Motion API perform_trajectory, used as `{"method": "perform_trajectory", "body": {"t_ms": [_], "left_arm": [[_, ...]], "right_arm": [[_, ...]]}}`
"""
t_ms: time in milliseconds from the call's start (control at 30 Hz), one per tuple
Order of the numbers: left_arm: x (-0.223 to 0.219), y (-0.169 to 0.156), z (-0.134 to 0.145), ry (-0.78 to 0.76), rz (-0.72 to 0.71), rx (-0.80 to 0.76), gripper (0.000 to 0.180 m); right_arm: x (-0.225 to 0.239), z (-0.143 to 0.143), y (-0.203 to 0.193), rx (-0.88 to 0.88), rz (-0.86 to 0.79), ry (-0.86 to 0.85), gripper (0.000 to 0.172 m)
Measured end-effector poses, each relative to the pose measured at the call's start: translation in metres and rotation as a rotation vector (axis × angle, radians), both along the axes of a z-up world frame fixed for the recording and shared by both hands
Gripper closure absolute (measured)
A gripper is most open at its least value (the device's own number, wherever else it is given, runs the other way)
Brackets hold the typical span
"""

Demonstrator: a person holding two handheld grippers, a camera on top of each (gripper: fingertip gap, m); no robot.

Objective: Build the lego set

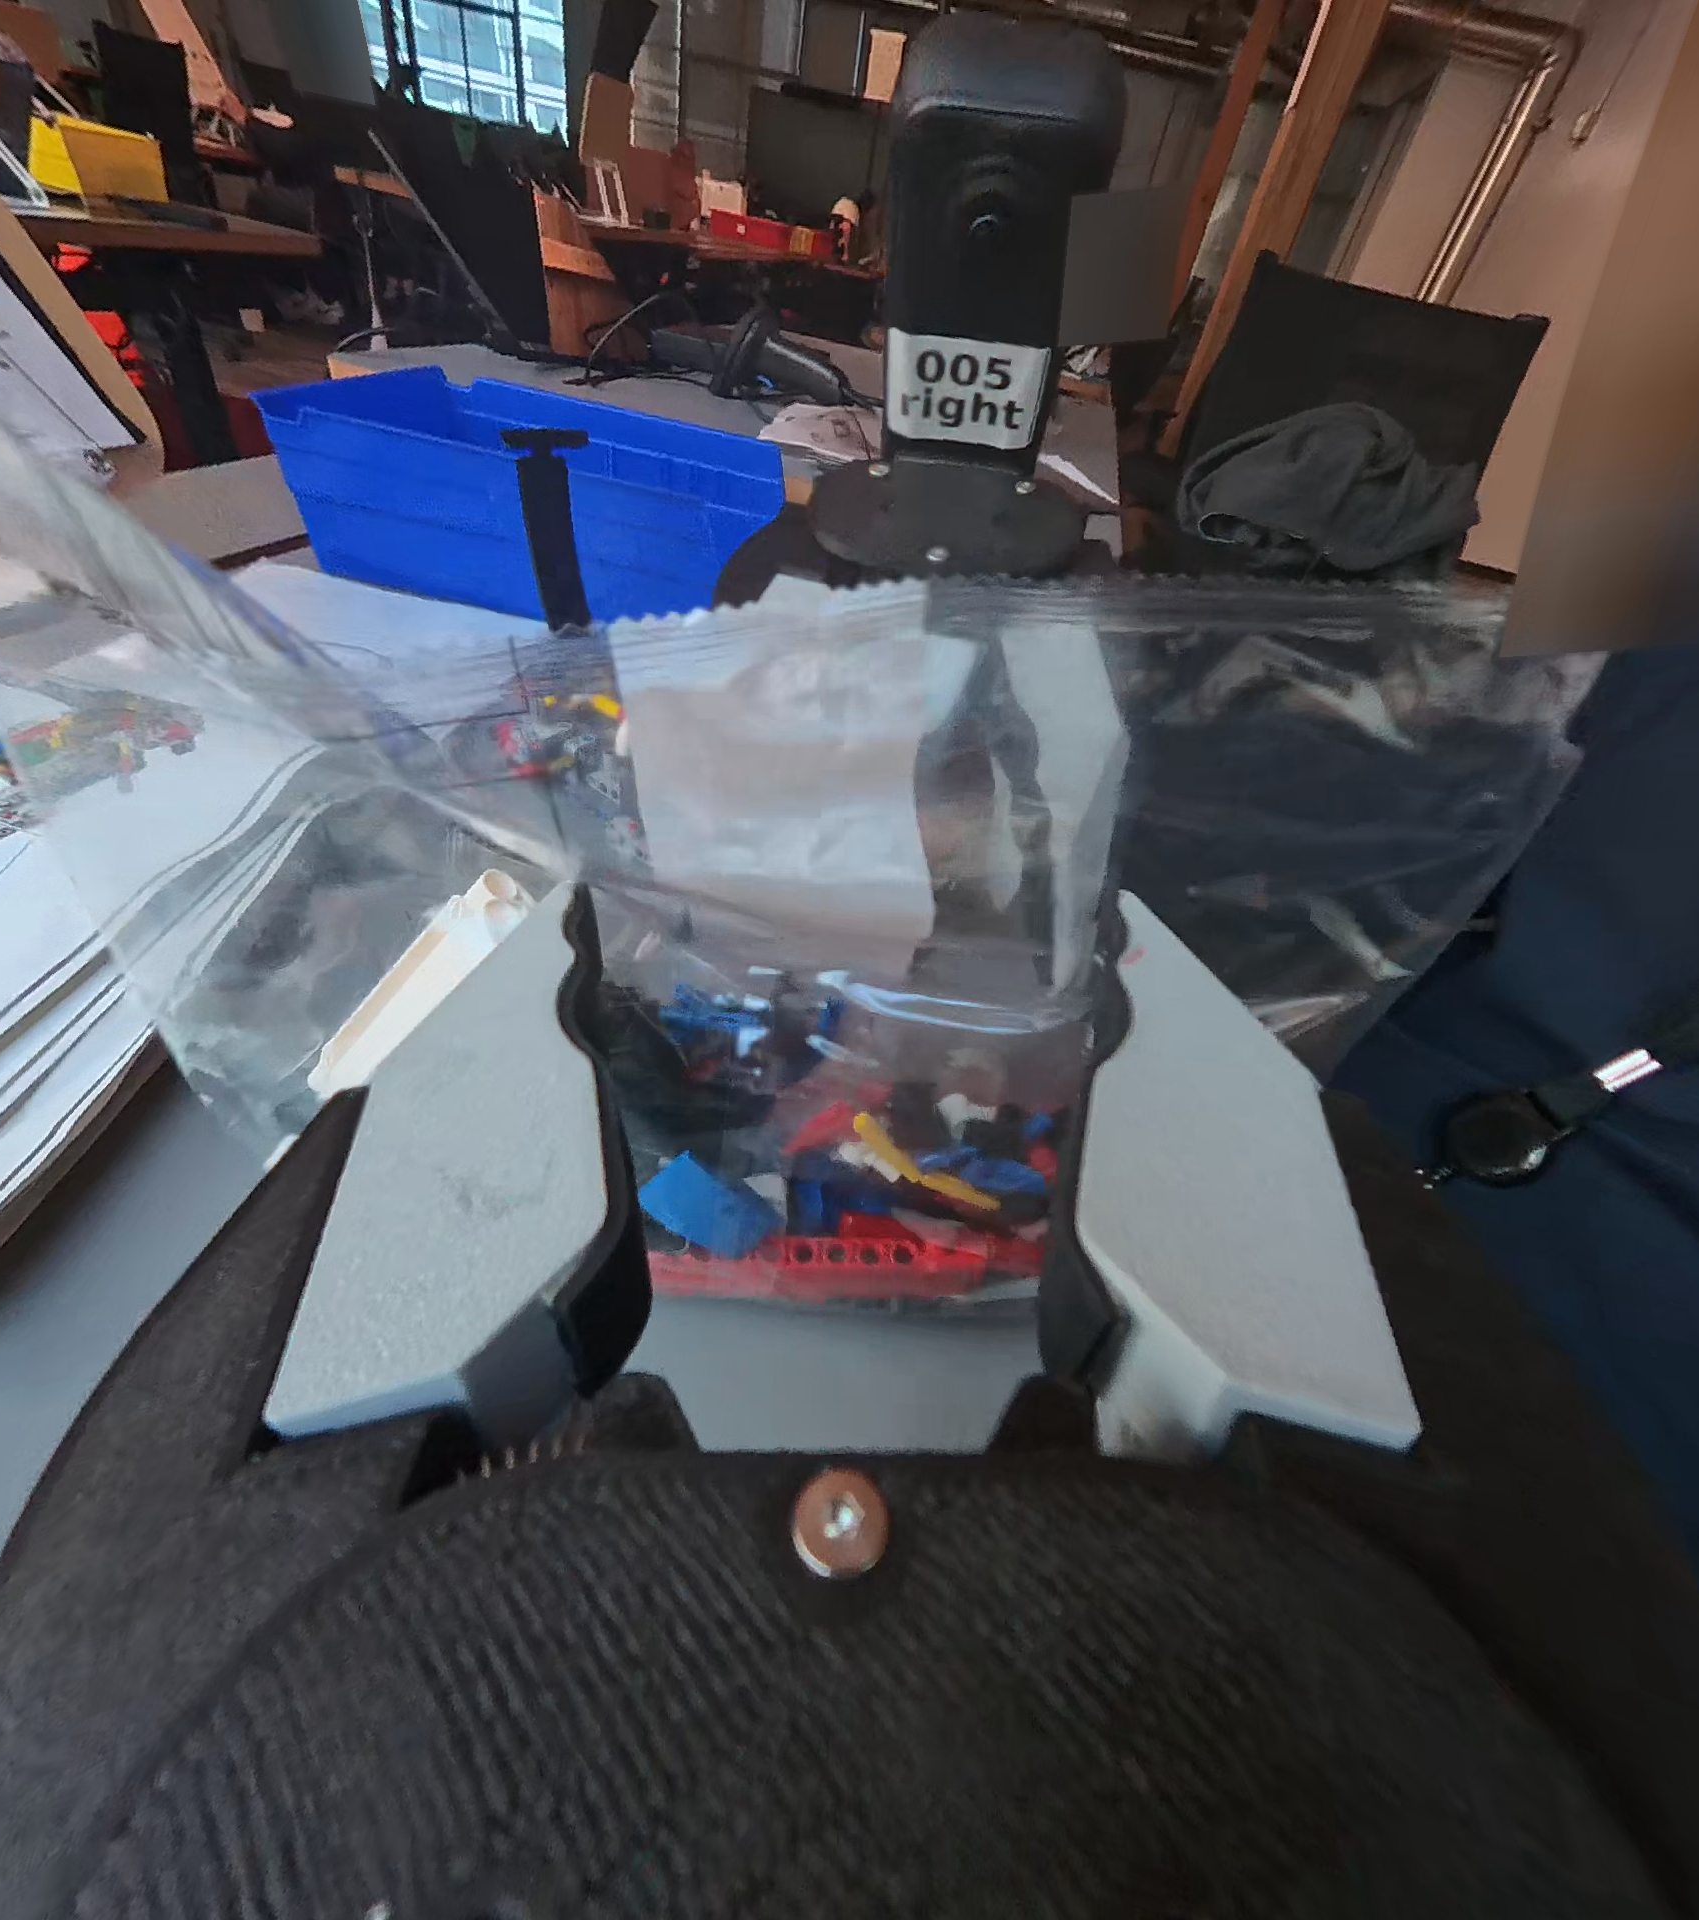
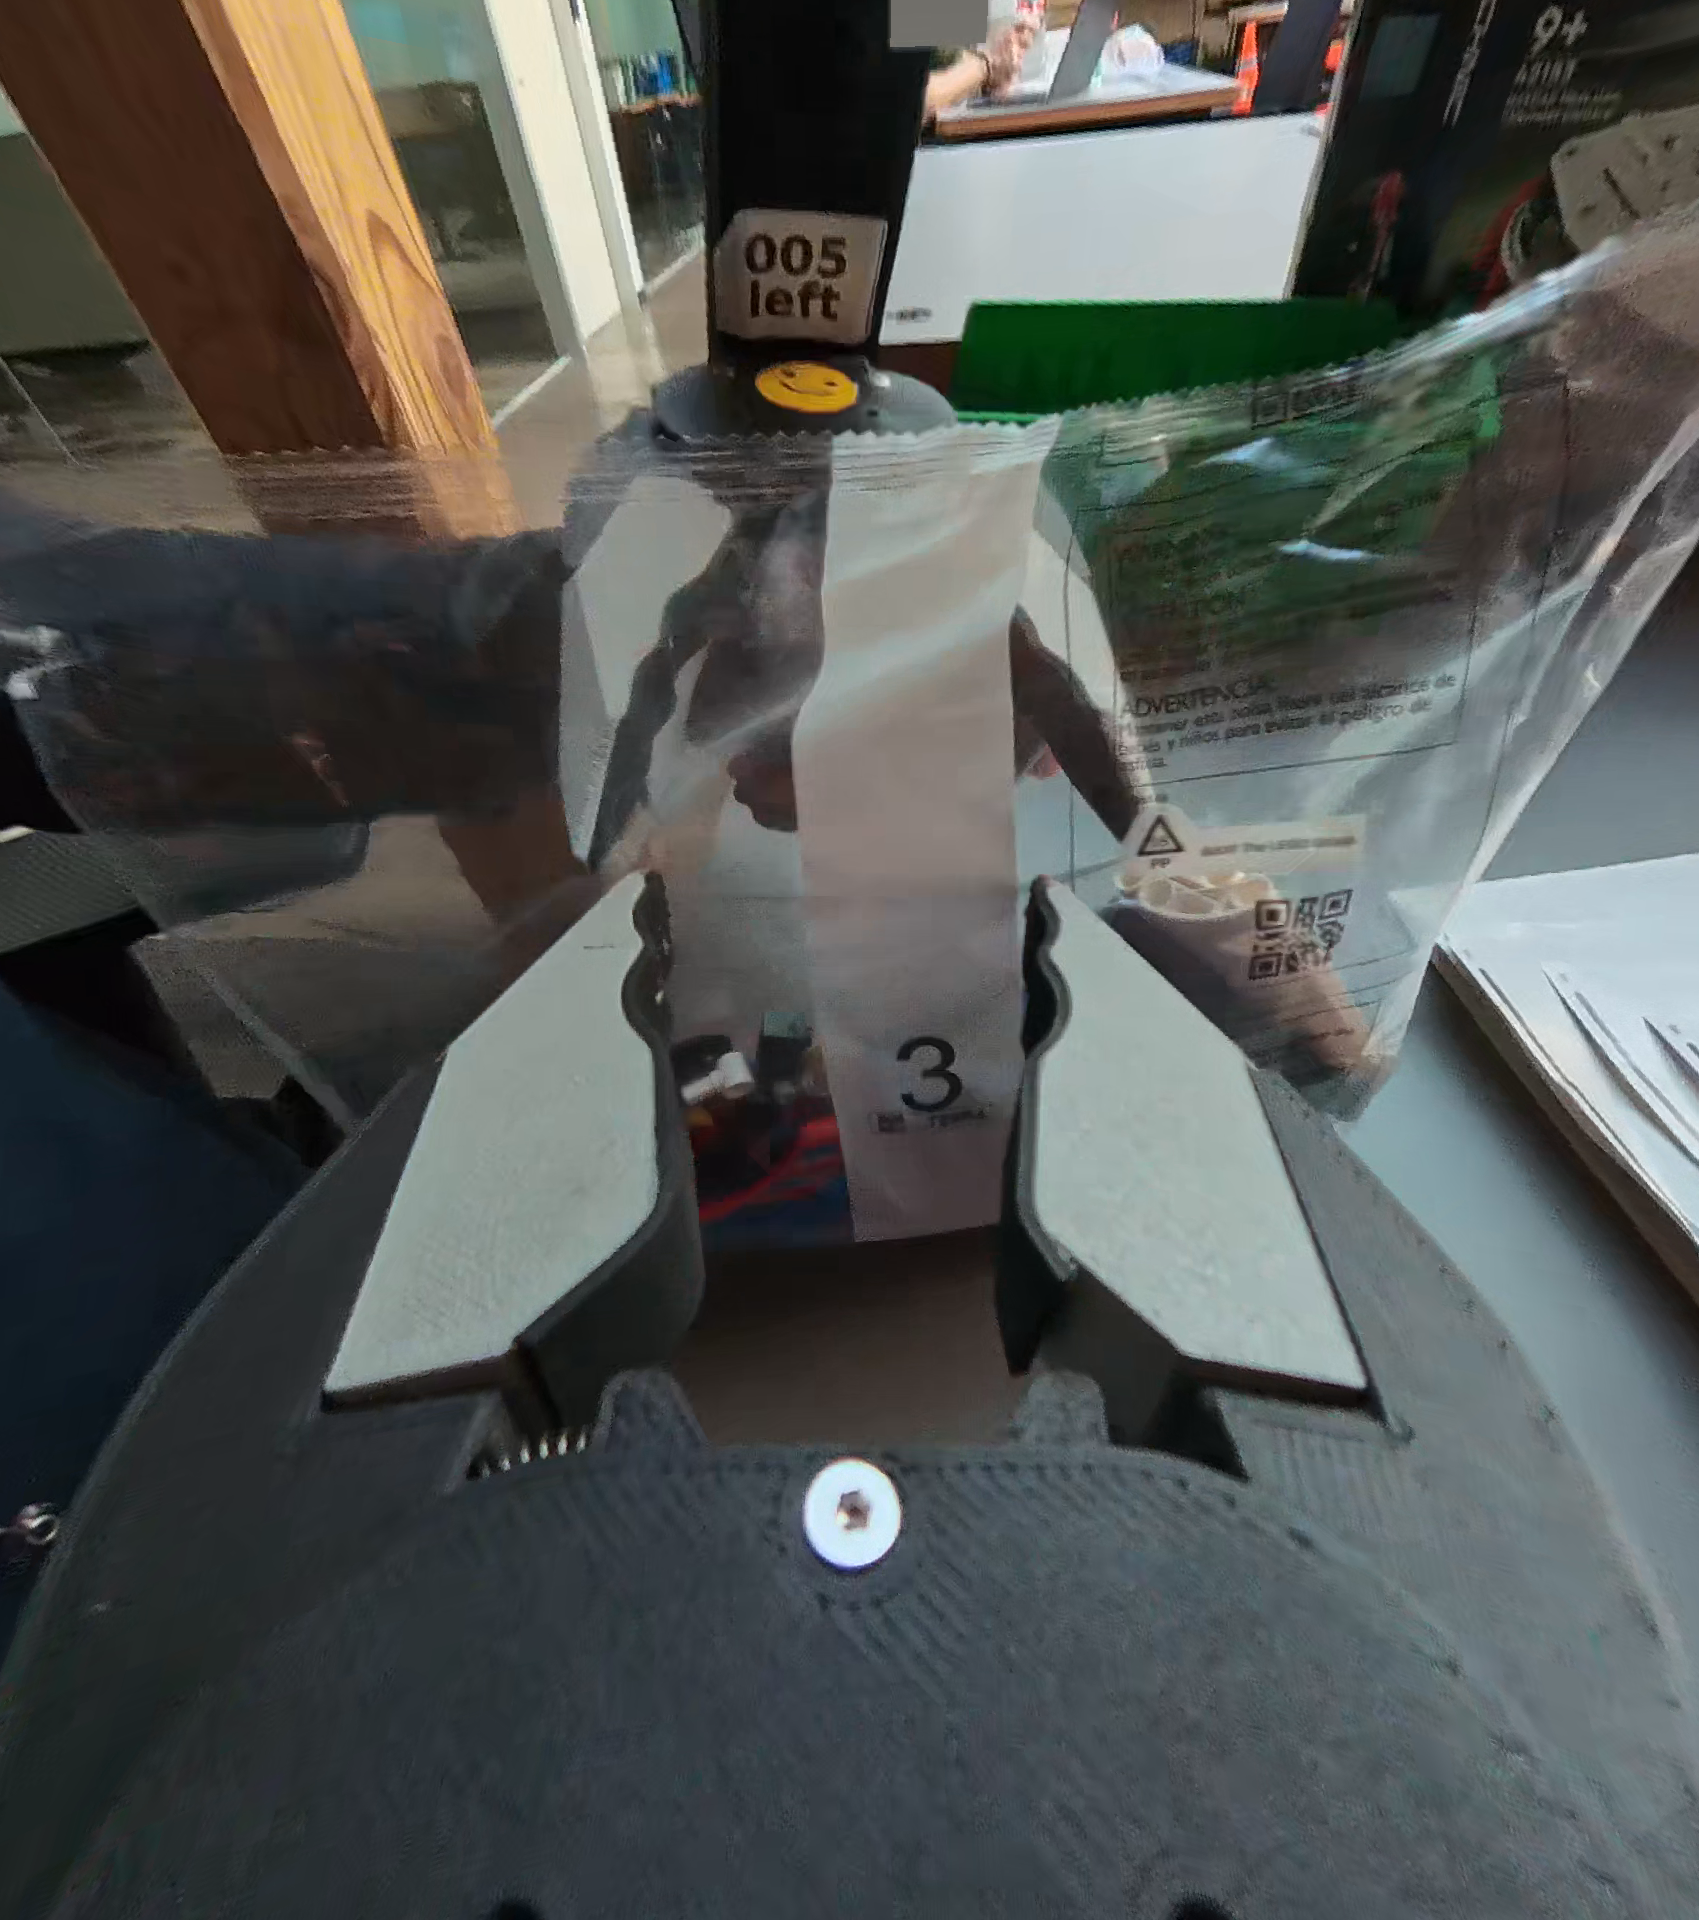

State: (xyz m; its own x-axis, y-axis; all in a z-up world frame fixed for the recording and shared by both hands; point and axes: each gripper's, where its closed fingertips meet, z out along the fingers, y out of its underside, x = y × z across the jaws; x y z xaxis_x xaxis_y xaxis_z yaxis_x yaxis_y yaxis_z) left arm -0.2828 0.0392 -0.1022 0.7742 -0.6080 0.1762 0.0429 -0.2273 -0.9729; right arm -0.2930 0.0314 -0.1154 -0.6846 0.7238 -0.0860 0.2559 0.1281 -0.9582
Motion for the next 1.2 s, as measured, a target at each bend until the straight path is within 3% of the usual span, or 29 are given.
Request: {"method": "perform_trajectory", "body": {"t_ms": [333,533,600,733,833,867,933,1033,1067,1133,1200], "left_arm": [[-0.003,0.003,-0.004,-0.017,-0.027,-0.014,0.105],[-0.005,-0.006,-0.002,-0.046,-0.030,-0.006,0.113],[-0.005,-0.003,-0.005,-0.011,-0.012,-0.001,0.115],[-0.007,-0.001,-0.006,-0.037,-0.015,0.006,0.118],[-0.006,-0.001,-0.010,-0.050,-0.028,0.003,0.120],[-0.005,-0.002,-0.011,-0.047,-0.032,0.004,0.121],[-0.007,-0.006,-0.009,-0.035,-0.036,0.021,0.126],[-0.011,-0.014,-0.003,-0.054,-0.061,0.024,0.140],[-0.013,-0.015,-0.004,-0.035,-0.057,0.020,0.143],[-0.014,-0.016,-0.006,0.010,-0.052,0.012,0.148],[-0.013,-0.020,-0.002,0.013,-0.074,0.022,0.167]], "right_arm": [[-0.006,-0.010,0.013,0.101,-0.068,0.019,0.118],[-0.013,-0.029,0.017,0.140,-0.105,-0.023,0.095],[-0.018,-0.032,0.015,0.175,-0.133,-0.018,0.095],[-0.023,-0.033,0.020,0.214,-0.186,0.019,0.139],[-0.024,-0.034,0.018,0.177,-0.199,0.014,0.148],[-0.024,-0.031,0.018,0.154,-0.203,0.020,0.143],[-0.018,-0.016,0.014,0.051,-0.162,0.049,0.116],[-0.001,0.011,0.007,-0.193,-0.023,0.050,0.096],[0.000,0.013,0.008,-0.232,-0.009,0.040,0.097],[-0.006,0.001,0.012,-0.187,-0.044,-0.002,0.103],[-0.009,-0.010,0.007,-0.120,-0.058,-0.031,0.090]]}}
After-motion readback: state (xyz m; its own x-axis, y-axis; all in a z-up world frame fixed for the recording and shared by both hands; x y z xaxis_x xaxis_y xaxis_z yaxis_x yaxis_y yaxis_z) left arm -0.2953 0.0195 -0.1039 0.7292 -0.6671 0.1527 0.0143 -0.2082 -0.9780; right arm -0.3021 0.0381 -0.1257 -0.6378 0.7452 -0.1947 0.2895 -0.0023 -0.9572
